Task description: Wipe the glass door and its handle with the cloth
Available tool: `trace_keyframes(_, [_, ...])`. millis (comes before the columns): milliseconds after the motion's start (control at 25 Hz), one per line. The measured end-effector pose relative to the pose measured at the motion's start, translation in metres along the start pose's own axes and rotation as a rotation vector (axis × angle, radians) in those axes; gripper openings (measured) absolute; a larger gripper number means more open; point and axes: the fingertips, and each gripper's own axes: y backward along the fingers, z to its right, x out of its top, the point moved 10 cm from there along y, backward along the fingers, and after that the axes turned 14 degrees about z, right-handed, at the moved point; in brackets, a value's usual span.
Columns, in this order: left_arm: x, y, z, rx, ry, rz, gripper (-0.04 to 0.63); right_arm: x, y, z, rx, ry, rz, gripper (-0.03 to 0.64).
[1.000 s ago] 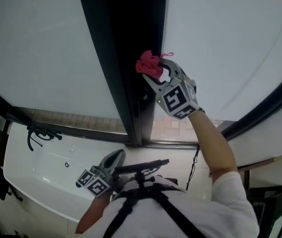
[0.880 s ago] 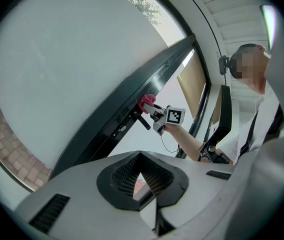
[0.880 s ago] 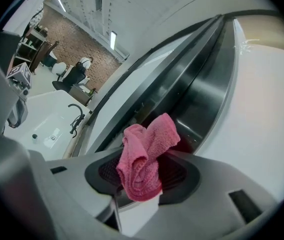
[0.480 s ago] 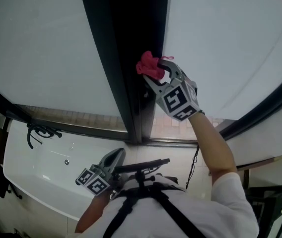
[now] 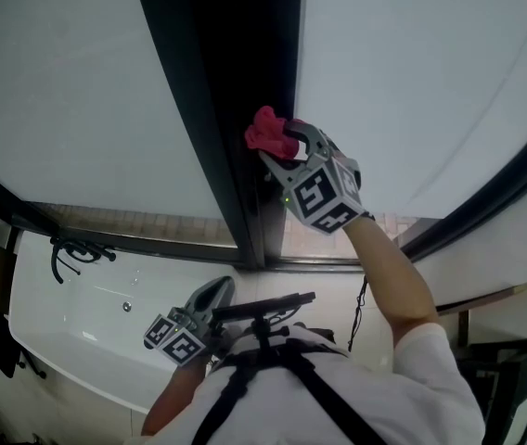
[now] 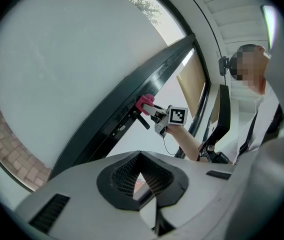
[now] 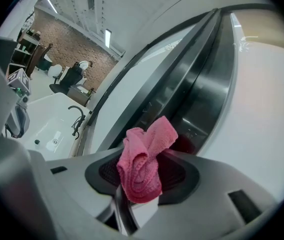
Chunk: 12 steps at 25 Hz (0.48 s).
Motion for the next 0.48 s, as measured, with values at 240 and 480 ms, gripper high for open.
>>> trace_keyframes(240, [-0.002, -0.001, 0.002, -0.008, 0.004, -0.006, 0.002, -0.007, 0.0, -0.003, 0.034, 0.007, -0.041, 0.176])
trace_keyframes(480, [-0.003, -0.004, 0.003, -0.014, 0.005, -0.015, 0.002, -0.021, 0.006, -0.004, 0.021, -0.057, -0.048, 0.176])
